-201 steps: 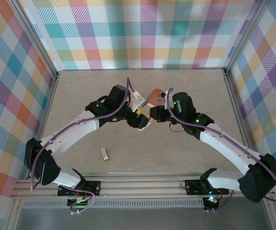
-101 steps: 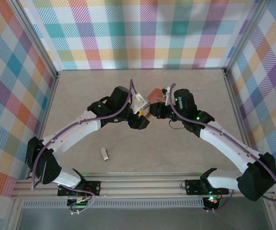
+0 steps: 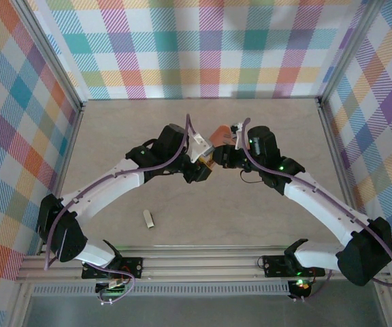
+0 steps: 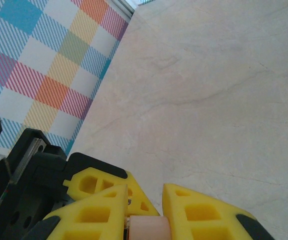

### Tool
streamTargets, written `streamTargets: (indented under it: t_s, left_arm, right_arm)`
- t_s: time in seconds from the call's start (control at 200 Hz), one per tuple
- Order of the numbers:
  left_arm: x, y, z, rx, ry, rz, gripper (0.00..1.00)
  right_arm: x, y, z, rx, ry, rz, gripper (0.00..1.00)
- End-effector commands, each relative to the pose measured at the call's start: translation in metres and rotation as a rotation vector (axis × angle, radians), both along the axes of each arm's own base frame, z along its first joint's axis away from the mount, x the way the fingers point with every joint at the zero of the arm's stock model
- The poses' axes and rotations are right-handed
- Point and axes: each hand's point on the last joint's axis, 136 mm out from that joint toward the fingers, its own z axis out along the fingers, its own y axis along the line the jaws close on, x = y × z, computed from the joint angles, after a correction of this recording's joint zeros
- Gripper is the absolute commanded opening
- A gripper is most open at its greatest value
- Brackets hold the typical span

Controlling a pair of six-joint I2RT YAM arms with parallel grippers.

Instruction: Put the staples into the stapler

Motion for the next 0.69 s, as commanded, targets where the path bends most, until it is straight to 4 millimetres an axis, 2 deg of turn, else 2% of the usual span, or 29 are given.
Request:
streamTargets:
  t_s: [0.0,0.16,0.26,0.33,0.425,0.69]
  left_arm:
    - [0.005,0.005,0.004,-0.001,-0.029,0.056,0.29]
    - [0.012,0.009,0.001,0.002,-0.025,0.127,0.19]
    - [0.018,0.012,-0.004,-0.005,-0.005,0.189,0.16]
    - [0.024,0.016,-0.008,-0.019,0.005,0.253,0.16]
    - [0.032,0.021,-0.014,-0.048,0.017,0.352,0.15]
    - [0.054,0.040,-0.039,-0.110,0.045,0.604,0.15]
  right_arm:
    - [-0.004,-0.002,0.021,0.046,-0.050,0.006,0.21]
    - [-0.004,-0.009,0.020,0.032,-0.061,-0.026,0.37]
    - [-0.005,-0.016,0.018,0.013,-0.067,-0.053,0.59]
    - [-0.005,-0.022,0.017,0.001,-0.074,-0.075,0.66]
    - [-0.006,-0.031,0.014,-0.011,-0.076,-0.103,0.71]
    - [-0.012,-0.055,-0.006,-0.048,-0.044,-0.190,0.72]
